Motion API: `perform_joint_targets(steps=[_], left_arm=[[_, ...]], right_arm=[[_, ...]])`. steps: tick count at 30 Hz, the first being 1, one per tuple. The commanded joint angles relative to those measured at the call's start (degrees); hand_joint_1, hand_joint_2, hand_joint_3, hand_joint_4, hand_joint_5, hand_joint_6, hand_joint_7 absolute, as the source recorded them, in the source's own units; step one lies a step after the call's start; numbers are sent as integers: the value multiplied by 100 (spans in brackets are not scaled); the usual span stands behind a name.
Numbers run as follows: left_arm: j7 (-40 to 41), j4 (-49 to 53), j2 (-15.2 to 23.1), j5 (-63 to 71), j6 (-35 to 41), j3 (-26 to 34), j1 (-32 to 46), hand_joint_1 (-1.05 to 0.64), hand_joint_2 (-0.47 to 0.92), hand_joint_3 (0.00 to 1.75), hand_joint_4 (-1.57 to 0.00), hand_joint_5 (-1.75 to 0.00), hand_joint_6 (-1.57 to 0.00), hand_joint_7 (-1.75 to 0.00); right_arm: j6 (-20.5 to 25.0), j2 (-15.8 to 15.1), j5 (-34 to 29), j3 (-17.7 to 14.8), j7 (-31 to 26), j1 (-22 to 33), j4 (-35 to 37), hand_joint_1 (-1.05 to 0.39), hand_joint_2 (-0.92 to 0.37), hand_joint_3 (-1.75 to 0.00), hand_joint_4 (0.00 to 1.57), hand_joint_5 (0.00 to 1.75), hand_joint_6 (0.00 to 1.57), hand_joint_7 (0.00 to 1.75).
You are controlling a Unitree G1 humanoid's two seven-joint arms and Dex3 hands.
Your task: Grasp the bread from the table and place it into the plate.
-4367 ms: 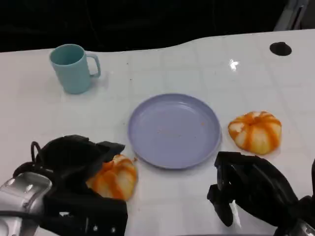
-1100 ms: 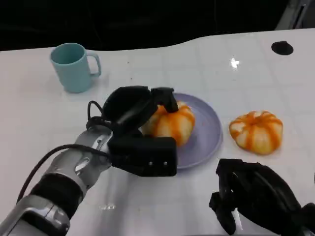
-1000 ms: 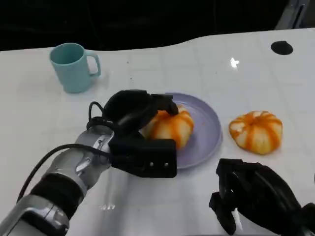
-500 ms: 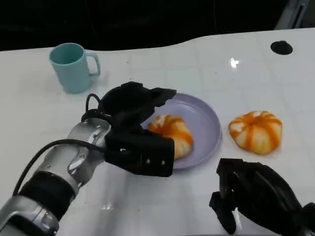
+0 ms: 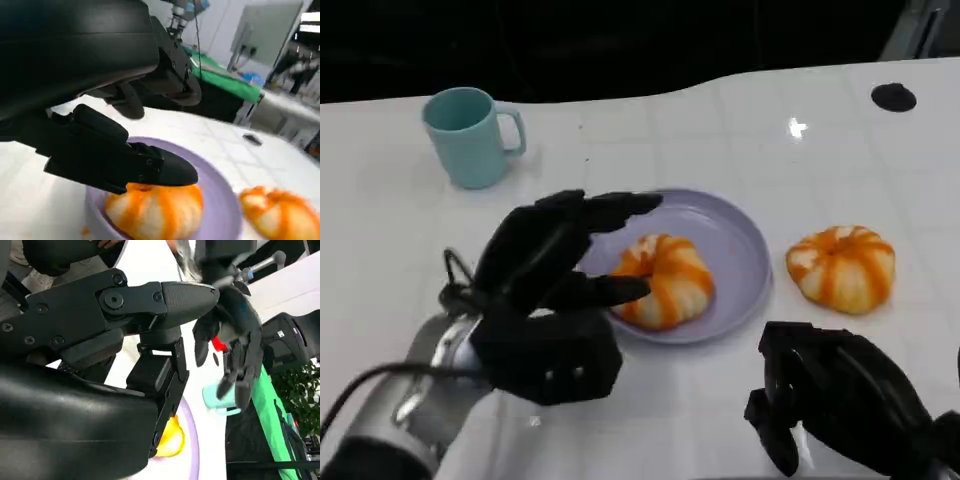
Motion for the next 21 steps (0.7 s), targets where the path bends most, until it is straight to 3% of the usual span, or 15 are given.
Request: perform_joint_targets(steps=[1,7,12,15,21], left_arm=[[-475,-632,-282,-1280,-276,427,710,-50,92,23,-50,-139,-59,-76],[-1287,-1719,-642,-2746,307,719,1693,-56,92,33,-55,-167,-52,-134],[-1680,-2704,-835,-3552,1051,772,2630,-61,92,38,-67,-174,-51,-162],[-1792,-3136,-944,-3891,1363,811,3091,-62,92,40,-74,-175,-52,-173],[-2107,-3774,-1051,-4665,2094,893,3773,-64,92,38,-86,-175,-62,-175]], right_arm=[[-11,-57,45,-35,-18,7,-68,-92,-92,-37,129,163,110,157],[13,-72,79,-49,-1,-14,-67,-92,-92,-37,128,163,109,158],[39,-93,75,-47,3,-30,-79,-91,-92,-37,127,165,108,159],[49,-91,98,-48,23,-23,-91,-91,-92,-36,127,165,108,159],[103,-102,85,-42,-11,-6,-145,-92,-92,-36,128,165,109,158]])
